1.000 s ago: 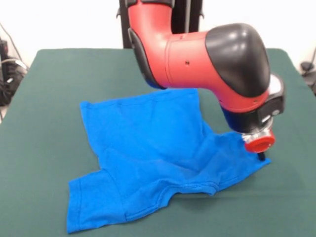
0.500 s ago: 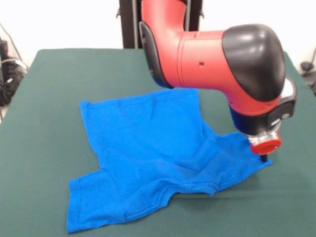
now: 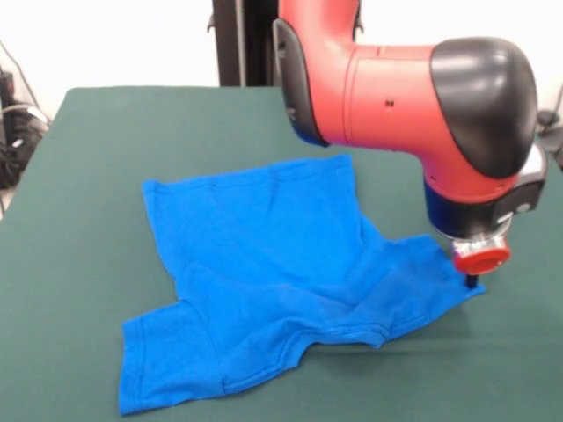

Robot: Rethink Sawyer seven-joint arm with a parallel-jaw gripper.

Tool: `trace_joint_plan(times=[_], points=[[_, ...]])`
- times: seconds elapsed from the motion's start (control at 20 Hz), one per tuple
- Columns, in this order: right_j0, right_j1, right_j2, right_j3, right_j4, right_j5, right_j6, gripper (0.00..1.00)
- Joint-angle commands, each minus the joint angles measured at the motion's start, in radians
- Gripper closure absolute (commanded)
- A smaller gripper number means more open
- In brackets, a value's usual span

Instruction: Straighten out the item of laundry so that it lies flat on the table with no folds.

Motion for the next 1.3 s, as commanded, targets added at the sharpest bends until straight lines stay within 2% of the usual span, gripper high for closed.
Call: trace_joint_plan(times=[0.05, 0.25, 0.65, 0.95, 1.05, 1.3], points=[[0.052, 0.078, 0.025, 0.111, 0.075, -0.176, 0.354, 0.0], [0.065, -0.052, 0.032, 0.205, 0.118, -0.081, 0.359, 0.0], [0.082, -0.119, 0.019, 0.263, 0.152, -0.07, 0.353, 0.0], [0.087, -0.216, 0.012, 0.295, 0.167, -0.056, 0.318, 0.0], [0.085, -0.212, 0.01, 0.273, 0.159, -0.074, 0.3, 0.0], [0.045, -0.107, -0.014, 0.13, 0.093, -0.141, 0.227, 0.0]])
